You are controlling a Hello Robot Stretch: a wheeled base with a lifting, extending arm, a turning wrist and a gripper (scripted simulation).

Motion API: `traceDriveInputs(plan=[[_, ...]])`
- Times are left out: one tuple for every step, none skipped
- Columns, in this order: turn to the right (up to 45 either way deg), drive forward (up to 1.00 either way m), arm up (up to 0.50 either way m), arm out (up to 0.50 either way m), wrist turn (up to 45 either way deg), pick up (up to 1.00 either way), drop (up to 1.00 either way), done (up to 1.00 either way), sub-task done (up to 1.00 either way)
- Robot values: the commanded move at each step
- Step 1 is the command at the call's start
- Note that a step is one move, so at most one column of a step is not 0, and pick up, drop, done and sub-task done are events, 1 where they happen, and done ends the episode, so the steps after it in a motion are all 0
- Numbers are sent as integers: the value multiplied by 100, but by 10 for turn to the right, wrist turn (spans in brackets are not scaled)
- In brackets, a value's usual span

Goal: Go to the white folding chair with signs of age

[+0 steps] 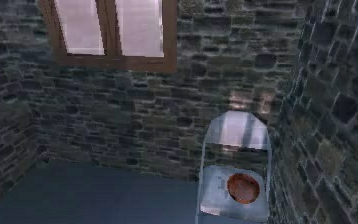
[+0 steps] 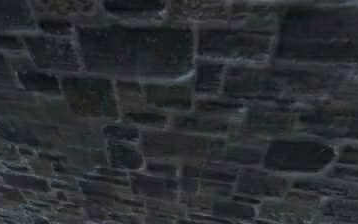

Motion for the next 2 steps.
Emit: traceDriveInputs(plan=[[180,0,0,0,0,0,0,0,0],[0,0,0,0,0,0,0,100,0]])
